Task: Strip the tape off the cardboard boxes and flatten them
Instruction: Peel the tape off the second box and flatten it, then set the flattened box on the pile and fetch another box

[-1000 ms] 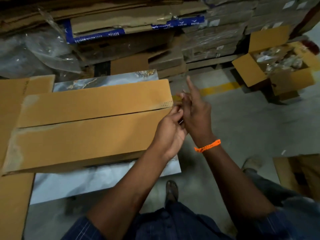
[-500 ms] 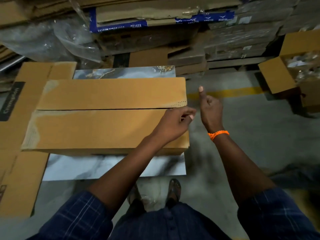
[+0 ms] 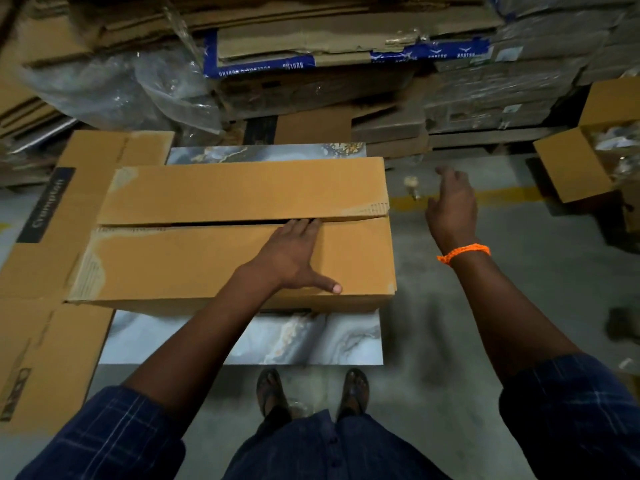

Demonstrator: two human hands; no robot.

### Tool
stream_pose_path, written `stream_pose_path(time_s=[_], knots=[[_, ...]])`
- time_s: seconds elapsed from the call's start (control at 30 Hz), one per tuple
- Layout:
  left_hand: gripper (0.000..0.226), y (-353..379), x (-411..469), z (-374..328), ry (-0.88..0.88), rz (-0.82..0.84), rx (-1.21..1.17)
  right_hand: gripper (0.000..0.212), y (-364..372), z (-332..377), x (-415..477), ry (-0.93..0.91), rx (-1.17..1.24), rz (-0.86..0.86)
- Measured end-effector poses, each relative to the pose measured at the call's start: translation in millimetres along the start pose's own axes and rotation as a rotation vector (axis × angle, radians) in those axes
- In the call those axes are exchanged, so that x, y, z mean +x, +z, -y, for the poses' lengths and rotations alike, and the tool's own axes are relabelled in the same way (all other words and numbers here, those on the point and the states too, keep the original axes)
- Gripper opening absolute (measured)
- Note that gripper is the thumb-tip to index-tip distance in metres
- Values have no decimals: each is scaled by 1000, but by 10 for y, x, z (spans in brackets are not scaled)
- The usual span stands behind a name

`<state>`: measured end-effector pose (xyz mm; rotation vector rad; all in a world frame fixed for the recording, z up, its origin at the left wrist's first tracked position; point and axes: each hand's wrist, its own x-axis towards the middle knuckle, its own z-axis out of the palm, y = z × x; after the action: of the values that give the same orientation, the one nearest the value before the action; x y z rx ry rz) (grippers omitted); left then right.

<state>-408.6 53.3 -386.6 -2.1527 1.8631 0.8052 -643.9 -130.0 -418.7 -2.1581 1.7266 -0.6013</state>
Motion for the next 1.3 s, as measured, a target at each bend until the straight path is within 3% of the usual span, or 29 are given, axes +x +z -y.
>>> stream_pose_path(time_s=[0.07,0.17,0.3,0.37,0.43,0.5,0.57,0.67,0.77,0.8,0.87,0.93,1.03,1.17,1.3], knots=[[142,-45,8,-17,2,-53,43,36,-18,24,-33,-77,-20,-37],[131,-132,-35,-26,18,-234,46,17,-60,243,-180,-249,226,-33],[86,-325,-267,-74,104,-488,-27,14,-263,689,-417,-253,540,98],[61,-403,-476,-125,164,-551,-28,14,-391,863,-428,-178,618,347],[39,-385,-719,-184,242,-645,5,14,-549,964,-389,-90,510,732],[28,-233,-958,-266,312,-745,58,34,-662,1011,-386,-77,269,1054],[23,-15,-1145,-374,356,-797,114,66,-640,1031,-433,-139,23,1140],[22,199,-1310,-411,366,-779,64,103,-443,1108,-653,-240,-224,1006],[59,240,-1426,-458,249,-548,-115,104,-240,1175,-938,-346,-480,888],[60,281,-1456,-481,216,-464,-239,104,-187,1194,-1009,-358,-512,867],[44,480,-1422,-460,158,-302,-581,106,-109,1247,-1105,-392,-553,829],[22,809,-1287,-337,38,-195,-664,107,-35,1312,-1127,-453,-561,779],[32,1145,-1129,-227,-85,-402,-605,111,88,1378,-1074,-510,-501,721],[38,895,-906,-261,-188,-697,-285,127,201,1347,-1011,-530,-578,632],[44,662,-625,-6,-295,-548,-232,127,197,1395,-868,-527,-448,499]])
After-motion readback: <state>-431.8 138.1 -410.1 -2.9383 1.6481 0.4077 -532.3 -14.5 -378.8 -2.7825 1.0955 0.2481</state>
